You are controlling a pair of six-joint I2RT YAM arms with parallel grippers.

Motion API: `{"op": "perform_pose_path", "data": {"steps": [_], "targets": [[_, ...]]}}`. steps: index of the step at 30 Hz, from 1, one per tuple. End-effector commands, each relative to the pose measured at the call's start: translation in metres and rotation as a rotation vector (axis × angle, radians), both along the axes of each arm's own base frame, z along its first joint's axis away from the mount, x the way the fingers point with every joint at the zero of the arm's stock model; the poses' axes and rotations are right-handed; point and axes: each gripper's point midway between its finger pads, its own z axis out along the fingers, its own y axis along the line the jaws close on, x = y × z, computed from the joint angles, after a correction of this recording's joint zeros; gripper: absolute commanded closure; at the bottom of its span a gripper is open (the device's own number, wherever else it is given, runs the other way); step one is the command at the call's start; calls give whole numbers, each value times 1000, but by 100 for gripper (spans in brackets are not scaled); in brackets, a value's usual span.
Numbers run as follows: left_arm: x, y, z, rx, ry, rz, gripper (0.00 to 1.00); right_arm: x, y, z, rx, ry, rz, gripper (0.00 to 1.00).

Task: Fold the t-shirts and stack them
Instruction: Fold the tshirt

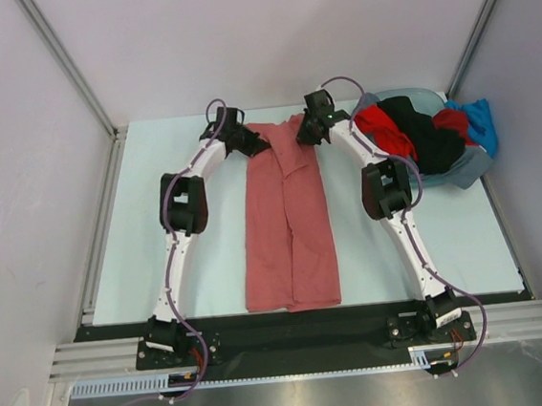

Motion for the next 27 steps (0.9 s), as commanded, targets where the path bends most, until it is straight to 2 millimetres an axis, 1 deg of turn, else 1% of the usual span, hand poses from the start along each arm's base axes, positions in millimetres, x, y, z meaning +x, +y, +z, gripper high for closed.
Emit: {"op": "perform_pose_path", "data": {"steps": [1, 3, 4, 6, 7, 9, 10, 11, 13, 14, 15, 18, 19, 20, 21, 23, 24, 25, 26, 27], "targets": [[36, 30, -17, 6, -48, 102, 100, 13, -7, -50, 58, 21, -40, 100], [41, 34, -20, -1, -58, 107, 100, 18, -7, -49, 69, 4, -35, 100], [44, 41, -25, 1, -56, 117, 100, 22, -7, -45, 80, -15, -35, 100], [48, 45, -23, 5, -81, 114, 100, 28, -14, -43, 67, -30, -59, 100], [51, 53, -23, 14, -85, 124, 100, 28, -17, -41, 64, -26, -72, 100], [54, 59, -20, 17, -97, 128, 100, 29, -27, -42, 68, -14, -93, 100], [56, 66, -20, 14, -97, 133, 100, 29, -28, -42, 71, -8, -96, 100], [58, 68, -17, 9, -107, 133, 100, 28, -30, -44, 72, -3, -94, 100], [61, 71, -8, 0, -129, 128, 100, 29, -29, -41, 76, -11, -88, 100], [63, 69, 1, -9, -151, 115, 100, 29, -28, -40, 86, -11, -87, 100], [64, 68, 16, -9, -179, 102, 100, 30, -28, -39, 91, -12, -88, 100], [61, 67, 40, -1, -213, 73, 100, 31, -26, -36, 115, -8, -100, 100], [60, 67, 64, 1, -248, 63, 100, 31, -25, -35, 124, -8, -104, 100], [56, 68, 70, 13, -244, 55, 99, 31, -22, -31, 146, -9, -95, 100], [52, 68, 92, 25, -275, 38, 98, 34, -18, -25, 168, -22, -91, 100], [43, 66, 112, 23, -295, 5, 93, 34, -9, -16, 201, -31, -64, 100], [36, 63, 121, 26, -307, -30, 91, 35, -5, -7, 217, -43, -53, 100], [27, 63, 146, 34, -336, -47, 89, 38, -1, 5, 237, -63, -42, 100], [17, 65, 150, 75, -335, -80, 87, 38, 3, 22, 262, -80, -25, 100], [10, 67, 157, 102, -342, -98, 85, 38, 4, 34, 272, -89, -18, 100]]}}
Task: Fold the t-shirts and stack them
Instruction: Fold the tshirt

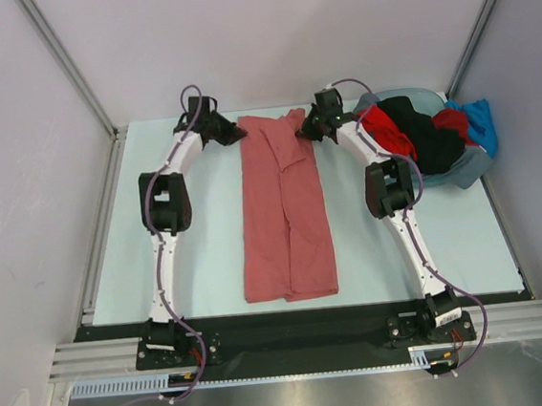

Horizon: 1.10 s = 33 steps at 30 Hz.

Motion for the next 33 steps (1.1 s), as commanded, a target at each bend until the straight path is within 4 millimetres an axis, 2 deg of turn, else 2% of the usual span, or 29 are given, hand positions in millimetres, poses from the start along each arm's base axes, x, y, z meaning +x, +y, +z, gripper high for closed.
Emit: {"op": "perform_pose_path", "data": {"steps": [1, 2, 3, 4, 5, 6, 7, 8, 9, 10, 11, 12, 13, 14, 15, 16, 17, 18, 19, 20, 21, 22, 23, 24, 25, 27, 28, 29, 33], "targets": [[-28, 3, 116, 90, -192, -115, 84, 4, 3, 41, 53, -43, 15, 99], [-44, 8, 138, 146, -223, -152, 82, 1, 3, 55, 57, -48, 20, 99], [-60, 12, 129, 190, -192, -166, 81, -4, -1, 78, 55, -53, 21, 98], [-72, 16, 130, 229, -186, -182, 79, -9, -3, 91, 49, -55, 26, 98], [-92, 19, 153, 259, -210, -199, 78, -16, -7, 95, 29, -42, 39, 96], [-105, 21, 152, 309, -220, -241, 77, -28, -11, 115, 14, -32, 45, 92], [-129, 21, 122, 352, -149, -276, 74, -35, -13, 121, 3, -20, 55, 89], [-146, 22, 119, 388, -149, -313, 72, -47, -16, 114, -23, 13, 81, 85], [-166, 22, 133, 402, -176, -327, 69, -62, -17, 133, -39, 17, 101, 77], [-197, 19, 102, 418, -102, -376, 63, -71, -19, 135, -62, 27, 119, 75], [-213, 18, 94, 433, -92, -405, 60, -86, -22, 126, -117, 56, 157, 72], [-230, 16, 104, 437, -121, -423, 58, -102, -20, 125, -154, 79, 191, 67], [-257, 14, 78, 447, -60, -469, 55, -117, -20, 146, -177, 54, 217, 64], [-270, 15, 71, 458, -49, -493, 54, -135, -24, 128, -242, 90, 266, 60], [-282, 16, 77, 455, -66, -498, 54, -154, -16, 121, -268, 110, 313, 53], [-303, 20, 56, 455, -12, -519, 53, -171, -16, 143, -273, 73, 338, 51], [-314, 22, 51, 447, 4, -520, 53, -188, -10, 140, -256, 85, 394, 50], [-323, 23, 47, 432, 14, -530, 53, -216, -11, 107, -254, 163, 443, 51], [-339, 27, 38, 426, 34, -536, 53, -234, -5, 102, -229, 175, 481, 53], [-348, 28, 34, 417, 49, -536, 53, -256, 1, 112, -174, 164, 527, 55], [-355, 27, 31, 405, 54, -543, 53, -264, 6, 109, -146, 146, 545, 59], [-367, 30, 24, 402, 69, -546, 53, -300, 9, 81, -104, 230, 589, 62], [-372, 30, 21, 396, 79, -544, 52, -311, 12, 88, -88, 203, 600, 67], [-376, 31, 19, 389, 88, -542, 52, -317, 16, 85, -75, 184, 611, 80], [-385, 31, 12, 382, 103, -548, 51, -343, 22, 68, -66, 234, 654, 86], [-393, 30, 6, 367, 129, -548, 50, -362, 31, 61, -60, 240, 706, 97], [-400, 28, 1, 358, 146, -562, 50, -372, 37, 58, -60, 243, 735, 100], [-404, 27, -1, 353, 156, -569, 50, -392, 44, 49, -73, 261, 783, 100], [-418, 28, -10, 363, 191, -587, 50, -428, 63, 35, -92, 284, 882, 100]]}}
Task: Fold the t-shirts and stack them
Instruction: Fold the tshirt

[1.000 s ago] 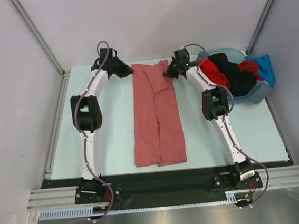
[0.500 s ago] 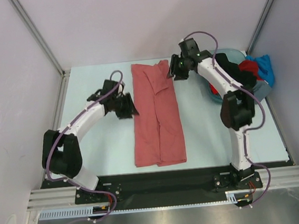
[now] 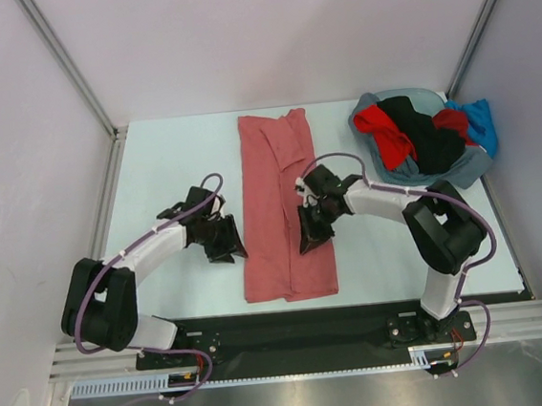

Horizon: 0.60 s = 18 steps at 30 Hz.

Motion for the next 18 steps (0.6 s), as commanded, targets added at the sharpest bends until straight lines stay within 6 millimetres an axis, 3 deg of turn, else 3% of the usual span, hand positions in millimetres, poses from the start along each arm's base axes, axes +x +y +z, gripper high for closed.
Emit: {"op": "perform_pose_path", "data": {"steps": [1, 13, 18], "targets": [[-10, -4, -1, -24, 6, -7, 50, -13, 33, 19, 100, -95, 109, 100], [-47, 3, -22, 9, 103, -30, 50, -54, 26, 5, 66, -46, 160, 100], [-52, 3, -23, 6, 109, -25, 50, -69, 37, -11, 90, 23, 215, 100]]}}
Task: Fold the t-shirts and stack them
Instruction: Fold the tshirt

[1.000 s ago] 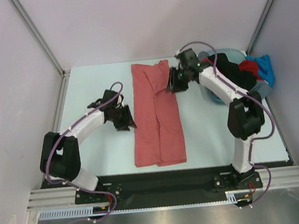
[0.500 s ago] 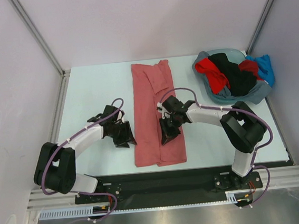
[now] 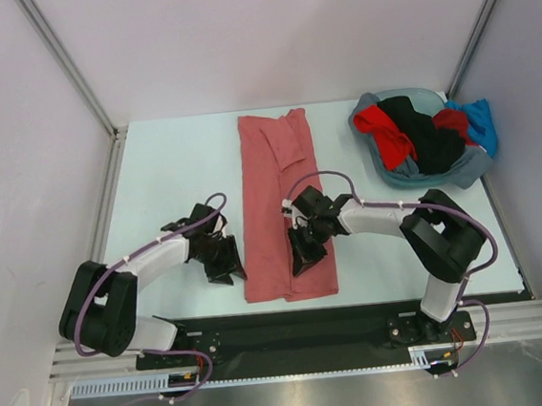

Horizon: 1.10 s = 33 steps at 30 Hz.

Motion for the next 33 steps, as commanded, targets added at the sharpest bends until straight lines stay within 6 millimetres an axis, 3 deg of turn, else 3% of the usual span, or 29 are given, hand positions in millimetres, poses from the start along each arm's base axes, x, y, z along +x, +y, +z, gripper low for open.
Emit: {"op": "perform_pose_path", "data": {"steps": [1, 5, 9, 13, 15, 16, 19, 20, 24, 26, 29, 33], "targets": [[-2, -5, 8, -30, -16, 7, 51, -14, 13, -5, 48, 40, 67, 100], [-5, -7, 8, -36, -3, 8, 50, -33, 20, -15, 42, 85, 113, 100], [-9, -10, 5, -43, 22, -1, 48, -39, 12, -25, 6, 114, 111, 100], [-16, -13, 3, -51, 46, -15, 46, -27, 18, -4, 31, 33, 109, 100], [-20, -16, 3, -58, 58, -29, 43, -20, 12, 6, -4, -1, 90, 98], [-23, -16, 2, -54, 69, -31, 43, -6, 10, 21, 1, -57, 51, 94], [-31, -15, -4, -44, 105, -30, 43, 2, -14, 32, -52, -56, -18, 79], [-33, -15, -5, -40, 110, -34, 43, -1, -25, 38, -69, -49, -34, 69], [-45, -17, -12, -28, 161, -51, 48, -10, -65, 36, -122, -21, -126, 50], [-48, -16, -15, -24, 174, -57, 50, -21, -85, 22, -151, 28, -174, 47], [-52, -15, -18, -18, 189, -60, 52, -35, -101, 9, -153, 78, -228, 46], [-57, -13, -22, -7, 212, -51, 49, -41, -100, 1, -121, 110, -269, 42]]}}
